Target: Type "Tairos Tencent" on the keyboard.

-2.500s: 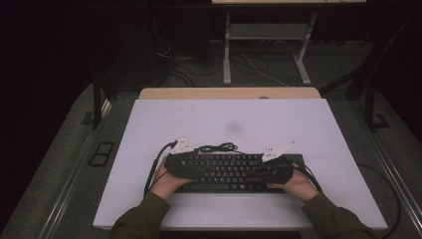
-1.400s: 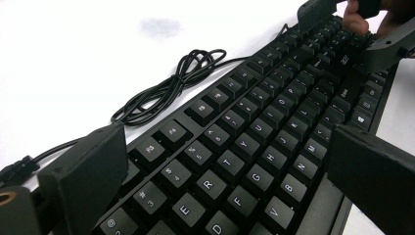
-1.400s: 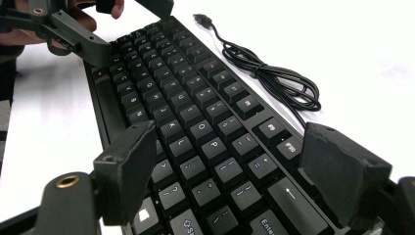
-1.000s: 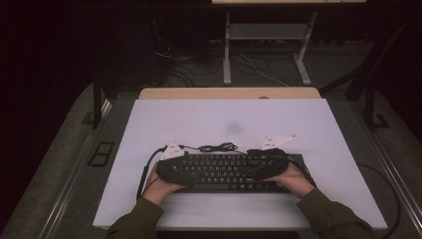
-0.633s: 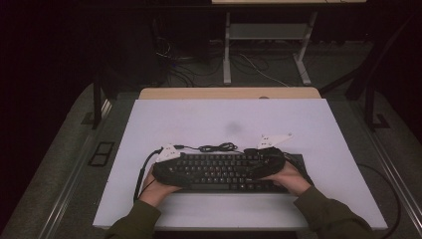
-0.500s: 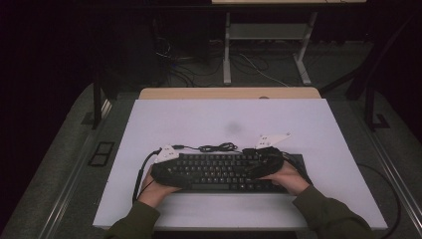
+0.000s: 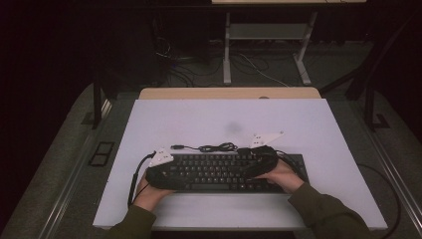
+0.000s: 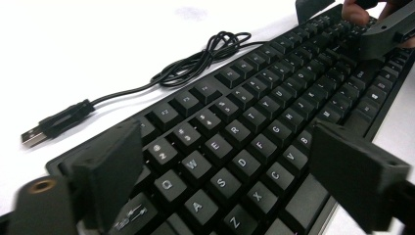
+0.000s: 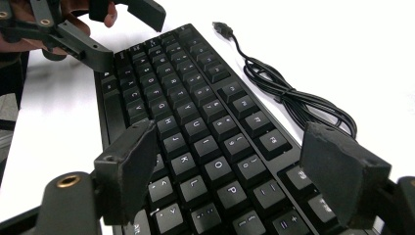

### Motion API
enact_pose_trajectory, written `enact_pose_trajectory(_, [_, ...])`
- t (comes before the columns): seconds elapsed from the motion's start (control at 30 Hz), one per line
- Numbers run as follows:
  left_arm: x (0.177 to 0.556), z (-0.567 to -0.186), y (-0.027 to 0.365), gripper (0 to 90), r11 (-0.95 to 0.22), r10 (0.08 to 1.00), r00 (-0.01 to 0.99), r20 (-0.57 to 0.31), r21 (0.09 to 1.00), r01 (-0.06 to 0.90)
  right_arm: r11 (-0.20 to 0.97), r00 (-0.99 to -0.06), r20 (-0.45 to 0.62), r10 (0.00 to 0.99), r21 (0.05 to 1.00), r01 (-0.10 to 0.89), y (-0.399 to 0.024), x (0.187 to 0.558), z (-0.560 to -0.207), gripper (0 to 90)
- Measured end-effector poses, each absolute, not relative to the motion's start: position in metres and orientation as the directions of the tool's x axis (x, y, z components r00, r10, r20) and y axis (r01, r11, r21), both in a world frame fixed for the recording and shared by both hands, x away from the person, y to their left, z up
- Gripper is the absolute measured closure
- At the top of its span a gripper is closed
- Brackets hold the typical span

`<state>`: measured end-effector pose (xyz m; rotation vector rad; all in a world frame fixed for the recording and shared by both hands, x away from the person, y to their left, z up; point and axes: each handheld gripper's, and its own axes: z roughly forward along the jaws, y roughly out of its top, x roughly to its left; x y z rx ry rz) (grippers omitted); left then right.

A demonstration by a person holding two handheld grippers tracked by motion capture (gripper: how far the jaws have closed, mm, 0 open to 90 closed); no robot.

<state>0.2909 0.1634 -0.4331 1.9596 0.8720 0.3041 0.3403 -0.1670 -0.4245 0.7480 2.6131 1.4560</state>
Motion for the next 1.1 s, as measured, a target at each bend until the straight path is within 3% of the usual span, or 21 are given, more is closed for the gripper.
enact_pose_trajectory(0.2, [0.288, -0.433, 0.17, 29.8, -0.315, 0.695, 0.709, -0.122, 0.834, 0.453, 0.44, -0.885, 0.179, 0.43, 0.814, 0.379, -0.163, 0.342, -0.425, 21.4])
enact_pose_trajectory(0.73, [0.289, -0.435, 0.178, 84.7, -0.326, 0.707, 0.693, -0.142, 0.804, 0.497, 0.452, -0.891, 0.177, 0.417, 0.81, 0.373, -0.158, 0.342, -0.427, 21.5])
enact_pose_trajectory(0.83, [0.29, -0.435, 0.178, 88.7, -0.326, 0.703, 0.694, -0.152, 0.799, 0.505, 0.451, -0.891, 0.178, 0.417, 0.811, 0.373, -0.158, 0.342, -0.427, 21.6])
enact_pose_trajectory(1.1, [0.291, -0.437, 0.178, 88.8, -0.34, 0.698, 0.699, -0.155, 0.787, 0.514, 0.453, -0.892, 0.177, 0.417, 0.81, 0.372, -0.157, 0.342, -0.427, 21.6])
